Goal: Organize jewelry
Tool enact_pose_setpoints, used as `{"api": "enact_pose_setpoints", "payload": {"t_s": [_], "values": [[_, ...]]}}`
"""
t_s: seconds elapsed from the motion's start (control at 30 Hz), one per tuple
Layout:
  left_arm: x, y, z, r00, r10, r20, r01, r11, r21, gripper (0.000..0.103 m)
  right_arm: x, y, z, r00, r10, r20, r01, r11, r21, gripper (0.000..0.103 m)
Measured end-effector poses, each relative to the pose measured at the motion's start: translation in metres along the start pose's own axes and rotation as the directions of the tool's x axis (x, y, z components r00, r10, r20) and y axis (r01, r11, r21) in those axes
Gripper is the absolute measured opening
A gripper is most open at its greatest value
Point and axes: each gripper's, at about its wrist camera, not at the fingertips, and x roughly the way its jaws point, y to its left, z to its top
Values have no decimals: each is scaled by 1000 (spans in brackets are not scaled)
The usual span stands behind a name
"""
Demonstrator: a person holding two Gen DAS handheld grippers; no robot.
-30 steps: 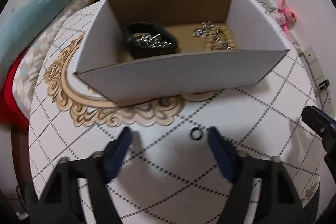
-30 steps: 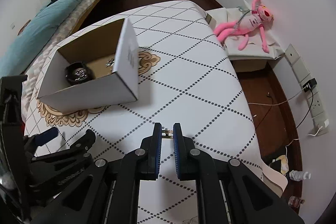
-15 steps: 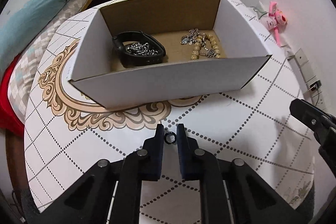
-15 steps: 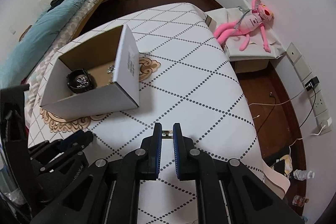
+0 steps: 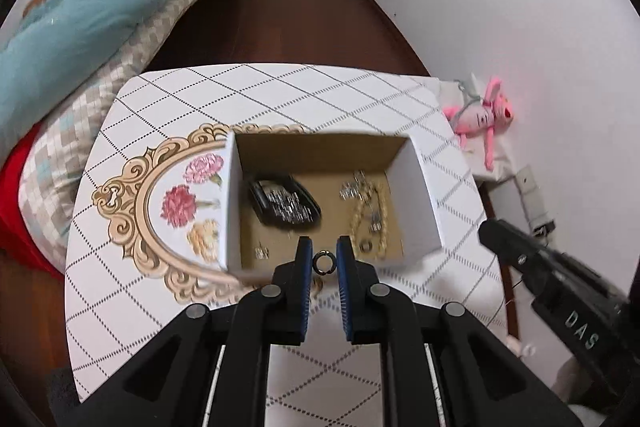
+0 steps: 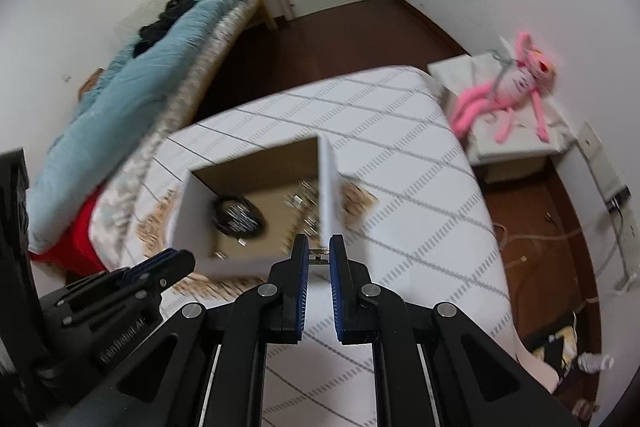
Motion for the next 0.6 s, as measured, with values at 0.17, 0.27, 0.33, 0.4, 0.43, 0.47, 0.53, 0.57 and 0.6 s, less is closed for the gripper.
{"api": "enact_pose_setpoints", "payload": {"t_s": [0.17,0.27,0.33,0.4,0.43,0.47,0.53,0.57,0.6], "values": [[21,21,25,997,-26,-73,24,999,-35,11,30,15,33,995,81,-66,-81,997,-10,11],[36,30,34,991,5,-136,-12,999,-51,12,58,18,46,985,108,-136,-109,994,-2,11],[40,36,39,989,7,-150,-18,997,-74,15,75,18,53,978,116,-174,-118,993,4,11],[42,44,44,988,7,-153,-23,994,-103,33,91,17,61,967,140,-211,-137,990,27,11],[40,47,46,990,14,-144,-30,993,-113,52,97,16,63,962,151,-227,-147,989,35,11],[38,50,48,991,23,-132,-39,992,-118,70,105,16,67,951,172,-257,-164,985,55,11],[32,55,50,993,47,-109,-61,990,-128,76,114,15,71,934,204,-292,-188,979,82,13],[32,56,51,993,54,-107,-68,989,-130,76,115,16,74,934,197,-297,-183,980,77,19],[31,57,51,992,65,-105,-78,989,-127,76,116,17,75,936,191,-296,-177,982,73,24]]}}
